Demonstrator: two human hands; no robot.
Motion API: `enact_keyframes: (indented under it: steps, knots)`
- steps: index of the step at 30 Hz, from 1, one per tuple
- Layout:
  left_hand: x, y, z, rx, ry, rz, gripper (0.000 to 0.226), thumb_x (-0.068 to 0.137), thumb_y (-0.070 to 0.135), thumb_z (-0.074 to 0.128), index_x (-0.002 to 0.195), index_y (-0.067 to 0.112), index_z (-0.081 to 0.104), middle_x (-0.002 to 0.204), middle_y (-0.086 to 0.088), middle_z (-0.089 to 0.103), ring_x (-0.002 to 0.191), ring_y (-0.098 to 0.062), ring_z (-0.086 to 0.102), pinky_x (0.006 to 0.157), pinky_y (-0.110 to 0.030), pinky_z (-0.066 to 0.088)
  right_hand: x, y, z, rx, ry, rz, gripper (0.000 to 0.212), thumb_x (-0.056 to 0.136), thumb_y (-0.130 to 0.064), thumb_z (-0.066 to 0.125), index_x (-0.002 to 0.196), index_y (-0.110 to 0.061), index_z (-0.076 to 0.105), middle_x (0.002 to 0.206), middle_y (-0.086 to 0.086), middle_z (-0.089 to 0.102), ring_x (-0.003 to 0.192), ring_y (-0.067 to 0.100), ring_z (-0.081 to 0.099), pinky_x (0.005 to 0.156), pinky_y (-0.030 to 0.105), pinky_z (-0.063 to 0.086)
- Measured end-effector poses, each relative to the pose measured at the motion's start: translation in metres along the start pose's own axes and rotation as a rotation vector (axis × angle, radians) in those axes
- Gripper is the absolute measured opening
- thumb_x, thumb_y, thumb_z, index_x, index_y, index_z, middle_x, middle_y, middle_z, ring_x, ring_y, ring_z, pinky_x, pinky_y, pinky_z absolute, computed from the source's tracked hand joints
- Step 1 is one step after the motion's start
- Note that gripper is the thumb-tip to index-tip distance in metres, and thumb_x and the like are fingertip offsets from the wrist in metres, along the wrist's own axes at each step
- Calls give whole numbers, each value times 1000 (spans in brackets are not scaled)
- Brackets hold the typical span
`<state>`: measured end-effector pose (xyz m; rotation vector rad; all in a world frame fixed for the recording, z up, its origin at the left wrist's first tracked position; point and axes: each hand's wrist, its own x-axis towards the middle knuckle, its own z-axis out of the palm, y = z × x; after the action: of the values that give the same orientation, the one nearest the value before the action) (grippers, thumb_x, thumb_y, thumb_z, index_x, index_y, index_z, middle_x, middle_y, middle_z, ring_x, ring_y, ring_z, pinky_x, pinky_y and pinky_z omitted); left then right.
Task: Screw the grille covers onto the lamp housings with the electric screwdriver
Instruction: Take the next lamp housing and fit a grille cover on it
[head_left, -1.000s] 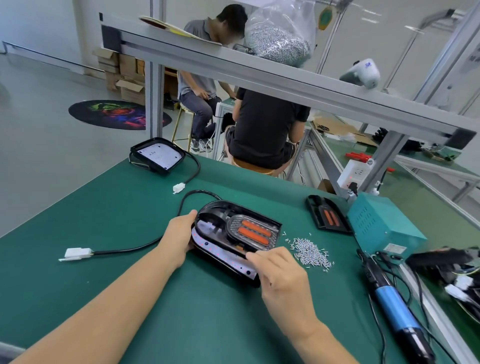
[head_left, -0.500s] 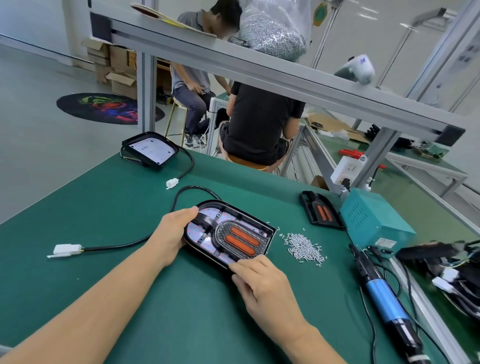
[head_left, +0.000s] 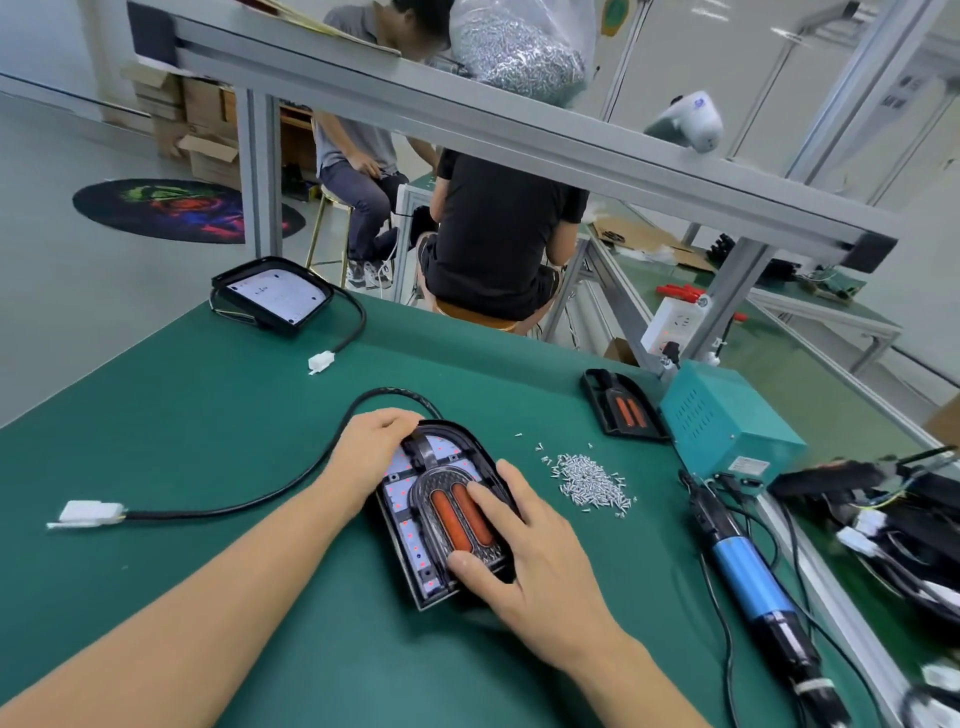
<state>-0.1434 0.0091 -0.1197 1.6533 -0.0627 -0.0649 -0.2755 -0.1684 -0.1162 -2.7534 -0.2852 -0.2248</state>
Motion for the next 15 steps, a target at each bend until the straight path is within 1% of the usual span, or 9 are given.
enact_keyframes:
  steps: [2, 4, 5, 7, 8, 10, 12, 14, 15]
  knots:
    - [-2, -5, 3, 162, 95, 97, 20, 94, 17, 54, 93, 9, 72, 101, -3, 71, 94, -15, 61, 85, -25, 42, 0, -1, -2, -5, 3, -4, 80, 79, -80, 29, 147, -40, 37, 163, -10, 8, 143, 10, 22, 117, 23, 12]
    - [-5, -9, 1, 290, 140, 144, 21, 95, 23, 53, 91, 13, 71, 96, 1, 71, 92, -18, 61, 79, -26, 41, 0, -2, -5, -31, 0, -22, 78, 81, -78, 32, 147, -38, 39, 163, -7, 10, 143, 12, 23, 117, 25, 13]
    - [-7, -11, 0, 320, 151, 160, 21, 95, 24, 52, 90, 14, 70, 94, 1, 71, 91, -20, 61, 77, -26, 42, 0, -3, -6, -31, 1, -30, 78, 80, -77, 32, 146, -37, 40, 163, -5, 12, 142, 12, 24, 117, 24, 14]
    - [-12, -12, 1, 326, 154, 192, 20, 95, 28, 52, 89, 17, 68, 91, 6, 69, 90, -18, 60, 74, -18, 41, 2, -3, -7, -3, 6, -34, 78, 79, -76, 34, 144, -34, 45, 162, -3, 17, 143, 12, 26, 115, 23, 18]
    - [-14, -11, 2, 322, 154, 203, 18, 95, 29, 52, 89, 19, 67, 91, 9, 69, 89, -16, 60, 74, -15, 41, 4, -3, -8, 10, 14, -31, 75, 81, -74, 38, 142, -33, 49, 161, -3, 20, 143, 12, 27, 114, 23, 21]
    - [-17, -11, 7, 317, 175, 207, 15, 94, 29, 54, 94, 21, 67, 94, 9, 68, 91, -14, 60, 79, -21, 42, 11, 0, -10, 32, 54, -19, 60, 86, -63, 51, 137, -30, 55, 158, -4, 28, 141, 11, 31, 112, 23, 26]
    - [-19, -9, 12, 364, 222, 199, 16, 94, 28, 54, 98, 20, 68, 95, 5, 69, 93, -17, 60, 90, -31, 41, 18, 4, -12, 50, 100, 1, 44, 92, -48, 58, 132, -29, 61, 154, -6, 36, 139, 11, 36, 111, 22, 28]
    - [-20, -8, 17, 510, 268, 212, 18, 95, 30, 51, 96, 23, 68, 90, 4, 69, 92, -19, 59, 96, -34, 33, 23, 6, -13, 40, 121, 16, 37, 95, -39, 57, 130, -28, 62, 151, -8, 41, 137, 11, 39, 111, 22, 28]
    - [-20, -7, 18, 574, 279, 214, 20, 96, 31, 48, 96, 25, 68, 90, 4, 68, 94, -19, 57, 96, -34, 27, 25, 7, -13, 40, 119, 20, 37, 95, -38, 57, 130, -28, 62, 150, -8, 42, 136, 11, 40, 111, 22, 28]
